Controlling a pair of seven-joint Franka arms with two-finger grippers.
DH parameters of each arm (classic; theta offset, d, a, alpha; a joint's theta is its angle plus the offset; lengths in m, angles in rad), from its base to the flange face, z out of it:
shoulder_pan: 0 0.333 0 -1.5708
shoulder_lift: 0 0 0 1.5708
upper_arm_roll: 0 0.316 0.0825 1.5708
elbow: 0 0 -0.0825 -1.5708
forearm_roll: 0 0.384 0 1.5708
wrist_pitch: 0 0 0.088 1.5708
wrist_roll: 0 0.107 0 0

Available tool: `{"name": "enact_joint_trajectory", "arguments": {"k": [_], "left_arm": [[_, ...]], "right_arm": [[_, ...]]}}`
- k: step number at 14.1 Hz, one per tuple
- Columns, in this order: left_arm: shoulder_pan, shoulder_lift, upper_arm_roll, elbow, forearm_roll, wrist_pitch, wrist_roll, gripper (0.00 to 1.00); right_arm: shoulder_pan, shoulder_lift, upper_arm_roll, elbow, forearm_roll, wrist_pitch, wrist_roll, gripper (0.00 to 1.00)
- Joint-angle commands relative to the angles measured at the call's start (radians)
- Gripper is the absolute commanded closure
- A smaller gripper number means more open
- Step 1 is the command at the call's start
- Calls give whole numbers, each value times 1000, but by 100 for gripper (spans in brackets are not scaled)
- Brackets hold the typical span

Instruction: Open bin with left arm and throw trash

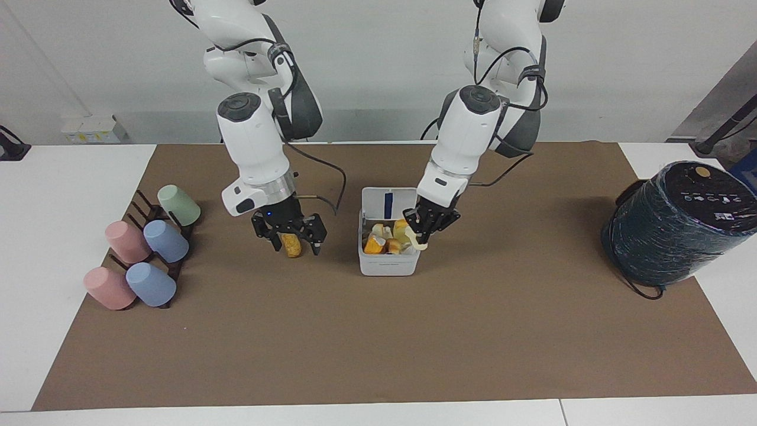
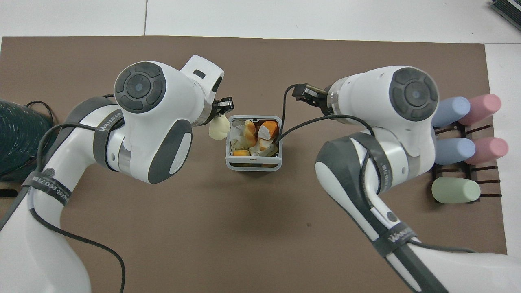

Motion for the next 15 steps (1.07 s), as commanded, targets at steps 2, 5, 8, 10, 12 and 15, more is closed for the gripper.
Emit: {"name": "enact_joint_trajectory", "arguments": {"k": [2,5,8,10,12,15], "left_arm": [[-71,2,11,-26,-16,63,-51,100],[-89,-1,11,-40,-19,57,-51,100],[-82,-1,12,-37,-19,57,-51,87],[-80,1,11,-34,-19,57,-51,76],[-79,1,11,-31,-19,57,-51,68],[-74,1,12,-13,-19,26,-51,68]], "right_arm": [[-25,-60,10,-161,-21,20,-113,0],[-47,-63,10,-236,-41,44,-259,0],[-45,-54,10,-283,-41,87,-284,0],[-45,-53,10,-284,-41,89,-285,0],[-38,-48,10,-298,-41,99,-285,0],[-32,-45,12,-339,-59,139,-285,0]]}}
